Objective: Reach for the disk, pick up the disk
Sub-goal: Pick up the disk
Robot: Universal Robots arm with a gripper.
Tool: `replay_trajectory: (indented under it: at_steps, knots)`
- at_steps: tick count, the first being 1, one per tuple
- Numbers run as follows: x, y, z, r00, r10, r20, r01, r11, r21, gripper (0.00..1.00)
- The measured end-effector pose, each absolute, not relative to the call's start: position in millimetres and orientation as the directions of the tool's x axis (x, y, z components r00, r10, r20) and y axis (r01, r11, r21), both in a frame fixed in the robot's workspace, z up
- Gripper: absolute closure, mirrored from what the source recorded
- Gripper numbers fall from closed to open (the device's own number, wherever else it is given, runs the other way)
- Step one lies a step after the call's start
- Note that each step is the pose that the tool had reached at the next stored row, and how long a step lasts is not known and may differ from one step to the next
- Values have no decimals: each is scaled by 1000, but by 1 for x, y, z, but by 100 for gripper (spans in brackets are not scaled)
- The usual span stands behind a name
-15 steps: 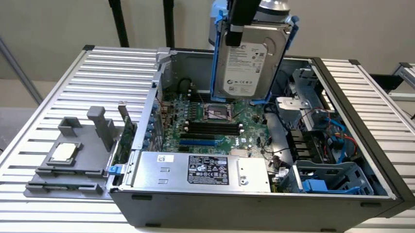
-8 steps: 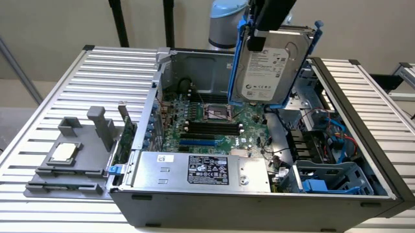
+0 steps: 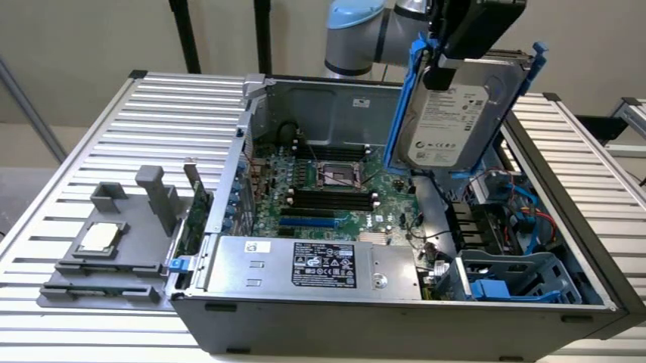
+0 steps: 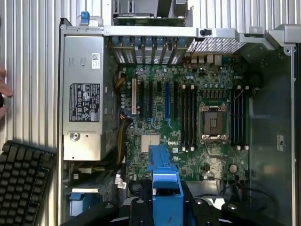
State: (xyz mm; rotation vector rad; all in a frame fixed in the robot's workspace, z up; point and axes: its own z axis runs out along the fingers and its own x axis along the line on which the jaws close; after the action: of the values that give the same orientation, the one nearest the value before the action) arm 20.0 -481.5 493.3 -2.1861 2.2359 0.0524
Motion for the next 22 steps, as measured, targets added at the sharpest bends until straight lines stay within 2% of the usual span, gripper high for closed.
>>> replay_trajectory:
  at_steps: [18, 22]
  knots:
    - [71, -526, 494, -23, -999, -32, -1000, 22, 20, 67]
    - [79, -536, 507, -23, -999, -32, -999, 22, 24, 67]
